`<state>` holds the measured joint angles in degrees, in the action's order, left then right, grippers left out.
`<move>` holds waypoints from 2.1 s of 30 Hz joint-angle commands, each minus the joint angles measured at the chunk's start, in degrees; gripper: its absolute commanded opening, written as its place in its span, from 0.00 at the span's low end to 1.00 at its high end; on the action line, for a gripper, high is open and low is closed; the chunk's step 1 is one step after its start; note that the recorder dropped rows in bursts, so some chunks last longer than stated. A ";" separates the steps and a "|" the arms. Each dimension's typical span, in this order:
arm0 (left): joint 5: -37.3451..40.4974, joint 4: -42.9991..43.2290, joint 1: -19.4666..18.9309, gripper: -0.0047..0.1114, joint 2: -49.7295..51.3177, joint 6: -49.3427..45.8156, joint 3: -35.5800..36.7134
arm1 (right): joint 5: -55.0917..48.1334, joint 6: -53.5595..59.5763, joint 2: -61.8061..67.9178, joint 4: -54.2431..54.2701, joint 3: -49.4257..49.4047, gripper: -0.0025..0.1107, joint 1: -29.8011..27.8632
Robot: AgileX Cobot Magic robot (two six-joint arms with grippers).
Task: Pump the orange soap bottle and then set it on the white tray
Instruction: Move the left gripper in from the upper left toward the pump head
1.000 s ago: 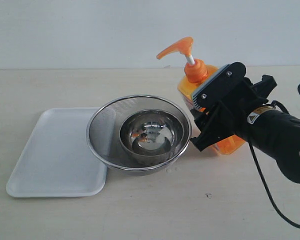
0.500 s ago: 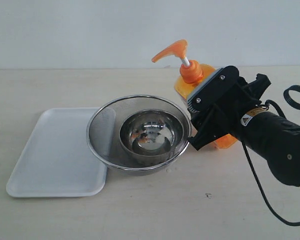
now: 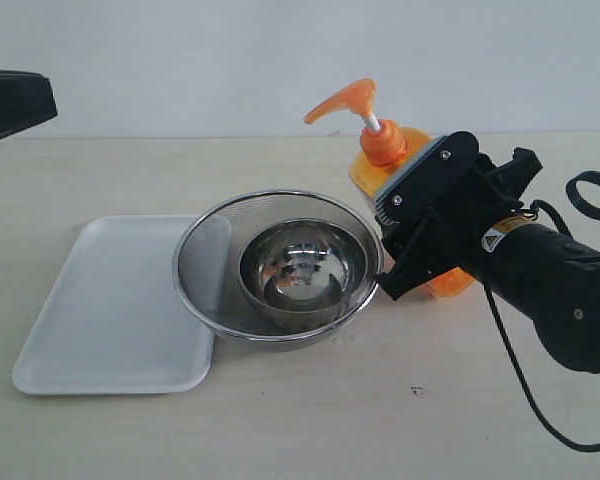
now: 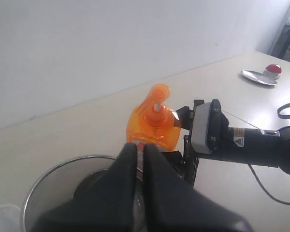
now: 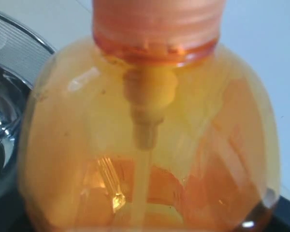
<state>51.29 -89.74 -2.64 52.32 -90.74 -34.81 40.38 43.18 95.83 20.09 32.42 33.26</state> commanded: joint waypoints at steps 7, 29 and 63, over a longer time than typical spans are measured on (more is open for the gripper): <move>1.18 2.51 1.63 0.08 6.82 -0.59 -7.32 | -3.69 -0.67 0.74 0.31 -0.29 0.02 -0.05; -5.46 4.93 19.66 0.08 26.62 -0.69 -24.15 | -6.08 -0.54 0.74 0.05 -0.29 0.02 -0.05; -11.49 8.64 27.77 0.08 40.90 0.02 -35.22 | -8.30 -0.91 0.74 -0.15 -0.29 0.02 -0.05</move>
<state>41.09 -81.09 23.46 92.82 -89.65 -69.59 38.74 43.26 95.83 19.15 32.65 33.26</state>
